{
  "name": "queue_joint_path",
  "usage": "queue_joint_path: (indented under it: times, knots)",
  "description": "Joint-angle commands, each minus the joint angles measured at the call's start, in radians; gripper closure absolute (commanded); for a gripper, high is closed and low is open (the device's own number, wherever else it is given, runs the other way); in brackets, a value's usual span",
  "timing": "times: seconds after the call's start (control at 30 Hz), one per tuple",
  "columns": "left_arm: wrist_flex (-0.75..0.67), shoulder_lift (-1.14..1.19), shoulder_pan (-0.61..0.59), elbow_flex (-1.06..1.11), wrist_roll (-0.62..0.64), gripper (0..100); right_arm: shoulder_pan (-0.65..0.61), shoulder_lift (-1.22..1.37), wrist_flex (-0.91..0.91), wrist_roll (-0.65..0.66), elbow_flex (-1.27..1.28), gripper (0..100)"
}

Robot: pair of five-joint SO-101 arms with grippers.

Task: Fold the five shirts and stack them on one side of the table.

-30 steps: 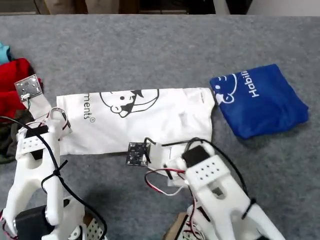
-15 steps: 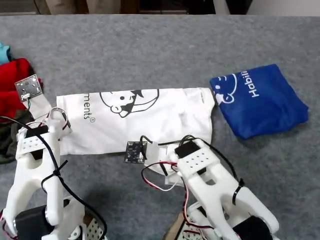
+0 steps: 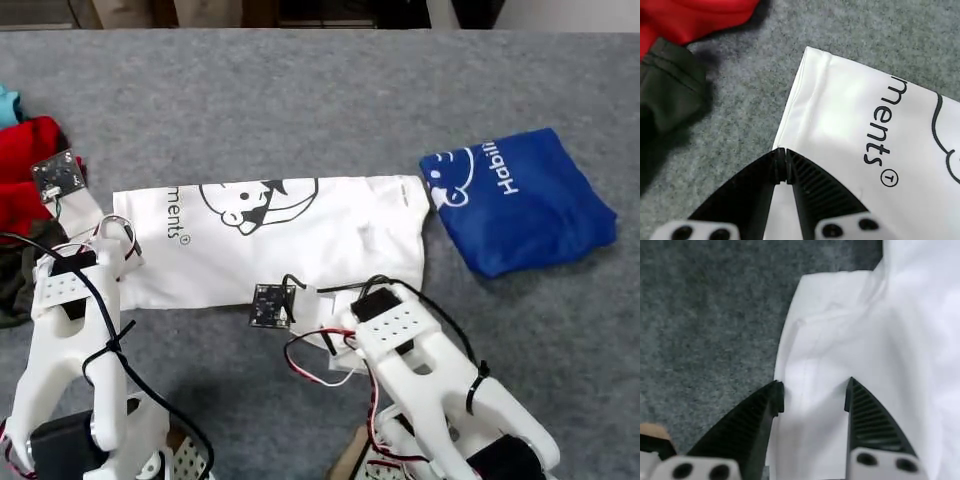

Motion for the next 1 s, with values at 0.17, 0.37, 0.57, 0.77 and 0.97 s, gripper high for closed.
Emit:
queue_joint_path:
  times: [0.17, 0.37, 0.57, 0.77, 0.97]
  knots:
    - [-0.058, -0.010, 0.011, 0.014, -0.011, 98, -0.002, 0.001, 0.083, -0.035, -0.108, 78.6]
    - [-0.060, 0.035, 0.011, -0.009, -0.011, 98, -0.002, 0.001, 0.183, -0.040, -0.226, 78.6]
    - [-0.061, 0.050, 0.011, -0.015, -0.009, 98, -0.005, -0.085, 0.324, -0.040, -0.291, 78.6]
    - [-0.060, 0.050, 0.011, -0.015, -0.009, 98, -0.030, -0.194, 0.388, -0.075, -0.222, 78.6]
    - [-0.060, 0.050, 0.011, -0.015, -0.009, 98, -0.128, -0.193, 0.308, -0.121, -0.154, 78.4]
